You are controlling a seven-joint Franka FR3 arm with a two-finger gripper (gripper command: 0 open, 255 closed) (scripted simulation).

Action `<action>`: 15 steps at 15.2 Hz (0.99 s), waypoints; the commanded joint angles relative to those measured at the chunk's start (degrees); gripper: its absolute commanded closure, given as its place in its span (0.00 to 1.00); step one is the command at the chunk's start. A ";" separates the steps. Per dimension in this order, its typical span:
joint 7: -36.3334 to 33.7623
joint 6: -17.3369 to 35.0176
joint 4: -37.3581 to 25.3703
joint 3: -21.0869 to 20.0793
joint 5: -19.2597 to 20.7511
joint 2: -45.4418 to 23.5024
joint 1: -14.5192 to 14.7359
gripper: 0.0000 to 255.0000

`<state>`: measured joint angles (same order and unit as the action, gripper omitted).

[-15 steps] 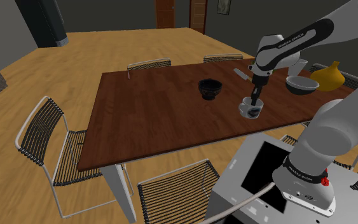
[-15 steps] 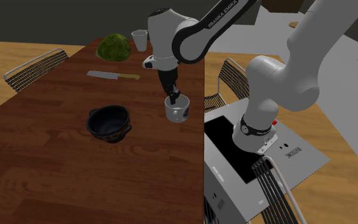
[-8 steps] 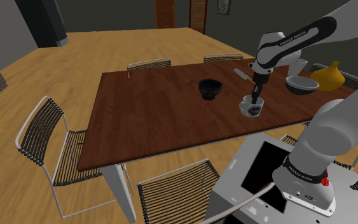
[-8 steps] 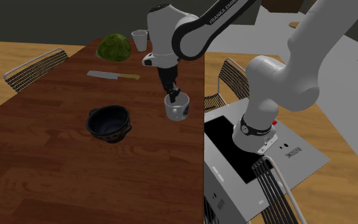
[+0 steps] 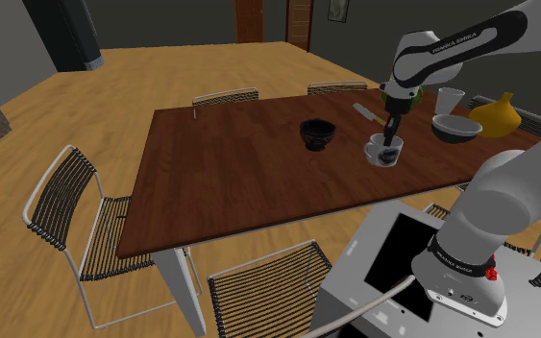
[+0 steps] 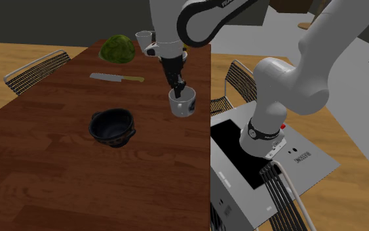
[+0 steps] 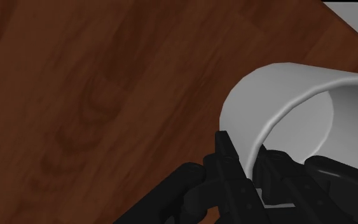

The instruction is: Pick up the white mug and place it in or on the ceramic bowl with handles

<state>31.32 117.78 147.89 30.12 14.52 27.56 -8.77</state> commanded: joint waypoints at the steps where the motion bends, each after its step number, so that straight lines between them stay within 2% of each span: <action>1: -0.19 -1.75 -0.87 -0.49 -0.07 0.87 -0.05 1.00; 15: -0.55 -13.60 -9.00 -3.30 -1.16 4.62 0.03 1.00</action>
<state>30.79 105.15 139.63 27.04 13.47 31.97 -8.77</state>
